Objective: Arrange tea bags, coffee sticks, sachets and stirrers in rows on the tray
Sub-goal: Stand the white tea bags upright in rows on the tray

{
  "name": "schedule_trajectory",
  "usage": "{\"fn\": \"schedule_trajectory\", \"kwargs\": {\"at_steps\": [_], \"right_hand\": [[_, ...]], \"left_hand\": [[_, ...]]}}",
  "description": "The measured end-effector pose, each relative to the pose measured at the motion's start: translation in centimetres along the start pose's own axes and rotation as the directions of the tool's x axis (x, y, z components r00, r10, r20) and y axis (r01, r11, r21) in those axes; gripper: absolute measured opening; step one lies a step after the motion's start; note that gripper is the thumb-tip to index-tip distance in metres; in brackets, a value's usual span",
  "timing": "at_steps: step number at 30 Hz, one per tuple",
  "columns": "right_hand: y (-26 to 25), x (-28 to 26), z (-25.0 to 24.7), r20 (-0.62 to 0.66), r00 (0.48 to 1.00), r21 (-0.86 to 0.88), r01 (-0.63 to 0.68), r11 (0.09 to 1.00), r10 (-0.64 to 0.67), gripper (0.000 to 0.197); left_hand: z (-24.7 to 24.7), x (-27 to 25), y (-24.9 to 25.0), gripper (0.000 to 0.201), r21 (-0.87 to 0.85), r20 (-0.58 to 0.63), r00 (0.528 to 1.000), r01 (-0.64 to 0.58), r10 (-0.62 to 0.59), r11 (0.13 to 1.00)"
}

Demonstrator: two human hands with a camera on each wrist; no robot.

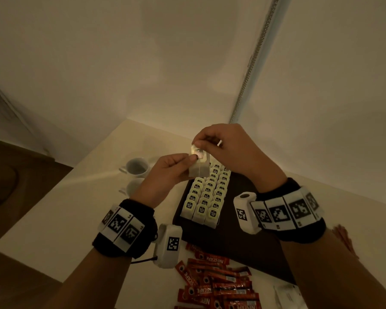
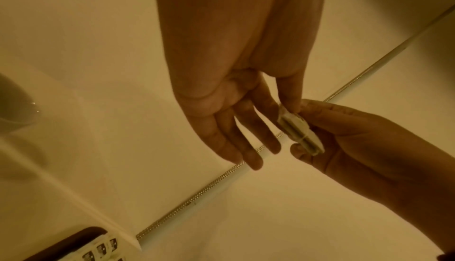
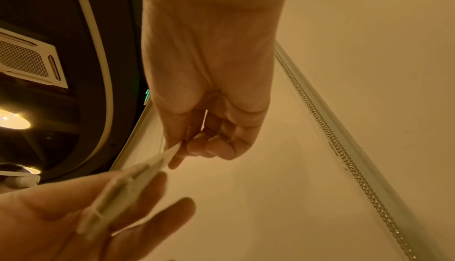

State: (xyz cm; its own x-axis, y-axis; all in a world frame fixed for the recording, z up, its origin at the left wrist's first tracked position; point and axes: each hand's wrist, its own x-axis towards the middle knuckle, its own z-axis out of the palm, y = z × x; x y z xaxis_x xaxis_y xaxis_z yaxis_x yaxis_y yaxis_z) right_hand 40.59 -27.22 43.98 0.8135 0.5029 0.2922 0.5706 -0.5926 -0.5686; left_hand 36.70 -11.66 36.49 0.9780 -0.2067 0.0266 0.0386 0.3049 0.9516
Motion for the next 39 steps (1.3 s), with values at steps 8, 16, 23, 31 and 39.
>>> {"fn": "schedule_trajectory", "kwargs": {"at_steps": [8, 16, 23, 31, 39], "right_hand": [[-0.6, -0.1, 0.0, 0.043, 0.999, -0.005, 0.023, 1.000, -0.023, 0.006], [0.0, -0.5, 0.1, -0.026, 0.995, 0.086, -0.098, 0.991, 0.100, 0.006], [1.1, -0.9, 1.7, -0.028, 0.986, 0.149, -0.159, 0.976, 0.165, 0.009], [6.9, -5.0, 9.9, 0.286, 0.879, -0.011, -0.395, 0.918, 0.382, 0.015], [10.8, -6.4, 16.9, 0.446, 0.750, -0.123, -0.490, 0.863, 0.489, 0.016]], "left_hand": [[0.6, 0.5, -0.5, 0.017, -0.004, -0.105, 0.971, -0.218, 0.216, 0.976], [0.7, -0.5, -1.6, 0.022, 0.062, -0.063, 0.983, -0.168, 0.172, 0.984], [0.0, -1.3, -3.3, 0.020, 0.004, -0.105, 0.993, -0.054, 0.054, 0.999], [-8.7, -6.2, -6.7, 0.012, 0.174, -0.429, 0.896, 0.207, -0.116, 0.963], [-12.8, -11.3, -7.1, 0.012, 0.093, -0.571, 0.797, 0.304, -0.199, 0.948]]}}
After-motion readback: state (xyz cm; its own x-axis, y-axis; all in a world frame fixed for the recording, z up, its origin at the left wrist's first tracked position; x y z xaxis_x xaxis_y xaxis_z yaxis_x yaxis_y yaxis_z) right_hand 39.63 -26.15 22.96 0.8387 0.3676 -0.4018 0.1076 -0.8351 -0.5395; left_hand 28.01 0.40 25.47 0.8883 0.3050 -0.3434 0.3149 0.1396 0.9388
